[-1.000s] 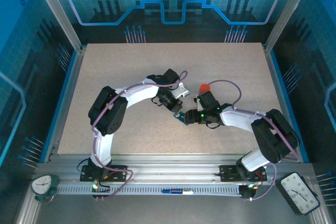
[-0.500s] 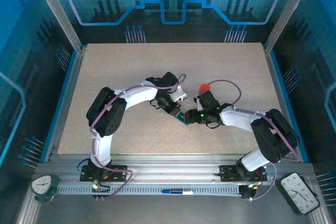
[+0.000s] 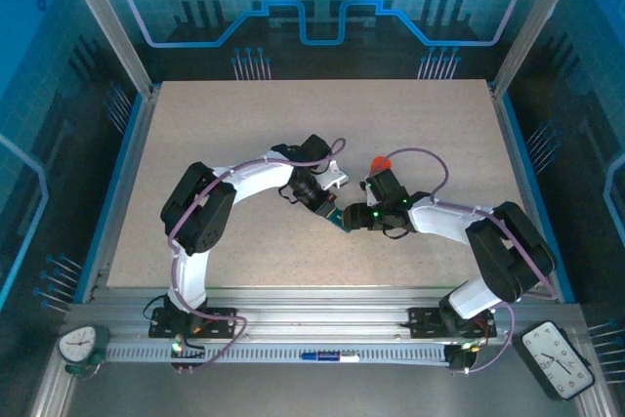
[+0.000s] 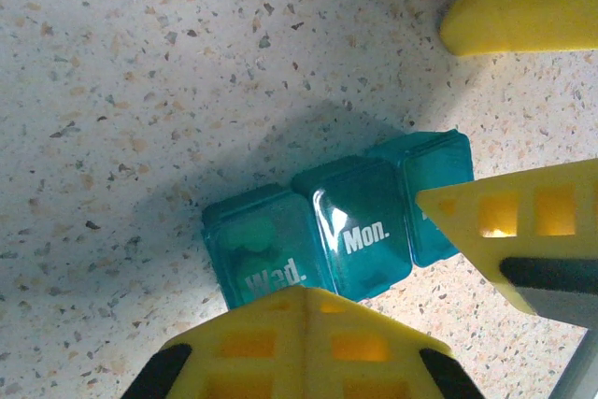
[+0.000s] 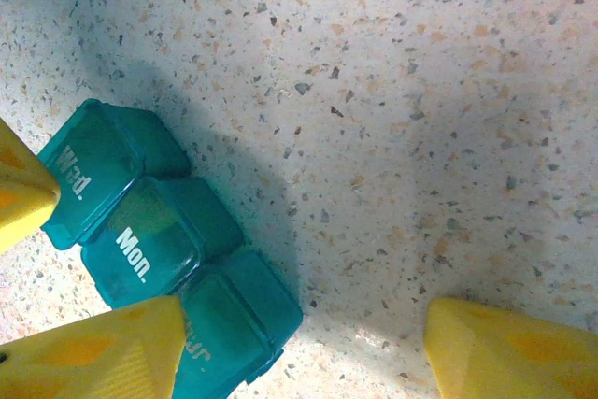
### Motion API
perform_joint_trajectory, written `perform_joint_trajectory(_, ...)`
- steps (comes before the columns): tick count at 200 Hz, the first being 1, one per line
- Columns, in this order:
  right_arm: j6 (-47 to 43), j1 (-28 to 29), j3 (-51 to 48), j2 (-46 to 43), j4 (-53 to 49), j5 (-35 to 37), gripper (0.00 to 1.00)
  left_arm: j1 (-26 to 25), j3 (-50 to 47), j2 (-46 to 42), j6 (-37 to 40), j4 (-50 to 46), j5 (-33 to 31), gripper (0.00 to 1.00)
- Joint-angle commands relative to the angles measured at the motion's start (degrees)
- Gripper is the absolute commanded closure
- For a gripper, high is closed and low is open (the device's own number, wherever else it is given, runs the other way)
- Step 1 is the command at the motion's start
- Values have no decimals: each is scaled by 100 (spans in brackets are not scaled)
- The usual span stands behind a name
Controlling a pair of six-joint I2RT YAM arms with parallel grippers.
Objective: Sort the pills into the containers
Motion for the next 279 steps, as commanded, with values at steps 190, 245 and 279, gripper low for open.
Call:
perform_joint_trajectory(190,100,55,-83,608,186,-173,32,-103,-108,484,-326,-161,-294,100)
perform_joint_trajectory(245,11,37,77,463,42,-421,31,-101,-15,116,-527,153,-6,100)
perform_joint_trajectory(279,-199,11,449,-151,-375,-752,26,-61,55,-512,-842,778,-114,88)
